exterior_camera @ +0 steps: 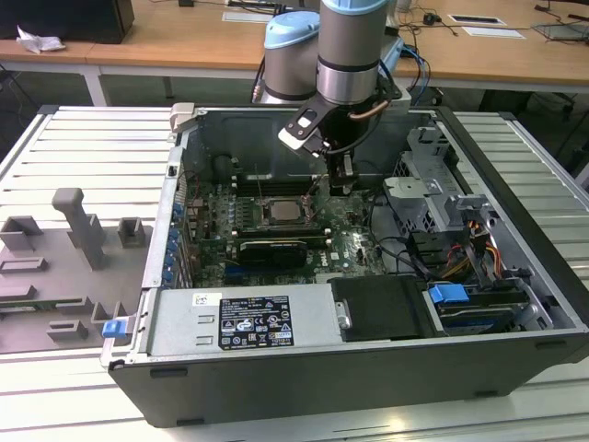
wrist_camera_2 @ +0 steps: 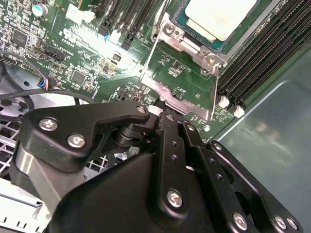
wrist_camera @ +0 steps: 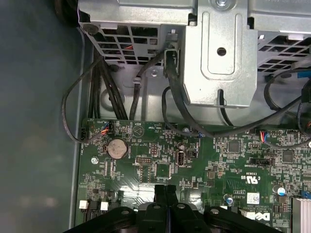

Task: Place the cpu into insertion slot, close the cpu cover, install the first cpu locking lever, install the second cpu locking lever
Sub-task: 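Close the cpu cover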

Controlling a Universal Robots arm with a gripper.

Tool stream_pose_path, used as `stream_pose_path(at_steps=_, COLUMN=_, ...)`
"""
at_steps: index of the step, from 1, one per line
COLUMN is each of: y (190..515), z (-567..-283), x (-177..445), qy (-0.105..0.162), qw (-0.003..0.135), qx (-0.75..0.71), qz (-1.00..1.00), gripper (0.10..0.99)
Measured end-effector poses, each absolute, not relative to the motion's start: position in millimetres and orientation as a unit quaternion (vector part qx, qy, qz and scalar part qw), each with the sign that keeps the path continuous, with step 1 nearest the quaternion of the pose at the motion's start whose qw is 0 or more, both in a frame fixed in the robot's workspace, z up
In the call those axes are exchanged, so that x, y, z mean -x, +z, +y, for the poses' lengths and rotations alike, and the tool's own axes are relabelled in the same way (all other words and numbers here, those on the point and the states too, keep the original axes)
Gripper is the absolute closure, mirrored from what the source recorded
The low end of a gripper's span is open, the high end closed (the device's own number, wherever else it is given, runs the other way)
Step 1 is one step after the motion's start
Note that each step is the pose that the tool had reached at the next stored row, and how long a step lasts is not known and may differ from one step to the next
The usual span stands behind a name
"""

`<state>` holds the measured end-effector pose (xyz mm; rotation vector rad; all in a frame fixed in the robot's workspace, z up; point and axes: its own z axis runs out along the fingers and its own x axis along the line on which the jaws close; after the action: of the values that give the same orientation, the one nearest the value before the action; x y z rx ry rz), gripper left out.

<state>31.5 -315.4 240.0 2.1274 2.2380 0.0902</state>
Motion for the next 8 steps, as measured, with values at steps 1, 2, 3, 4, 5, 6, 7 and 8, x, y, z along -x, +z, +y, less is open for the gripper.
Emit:
stream_pose_path(at_steps=1, y=239.9, z=-315.4, x=-31.0, qy=0.029, qw=0.026, qx=-0.688, qz=0.724, gripper=0.98)
stream_pose_path(at_steps=2, y=239.9, z=-315.4, x=-30.5, qy=0.029, qw=0.026, qx=-0.688, qz=0.724, gripper=0.98)
stream_pose_path(at_steps=3, y=239.9, z=-315.4, x=-29.5, qy=0.029, qw=0.026, qx=-0.688, qz=0.724, gripper=0.98)
stream_pose_path(at_steps=4, y=239.9, z=-315.4, x=-28.6, qy=0.029, qw=0.026, qx=-0.688, qz=0.724, gripper=0.98)
stream_pose_path(at_steps=5, y=239.8, z=-315.4, x=-27.9, qy=0.029, qw=0.026, qx=-0.688, qz=0.724, gripper=0.98)
stream_pose_path(at_steps=6, y=239.8, z=-315.4, x=-27.5, qy=0.029, qw=0.026, qx=-0.688, qz=0.724, gripper=0.98)
stream_pose_path(at_steps=7, y=239.8, z=-315.4, x=-27.0, qy=0.029, qw=0.026, qx=-0.688, qz=0.724, gripper=0.98)
stream_pose_path(at_steps=8, y=239.8, z=-315.4, x=-26.0, qy=0.029, qw=0.026, qx=-0.688, qz=0.724, gripper=0.98)
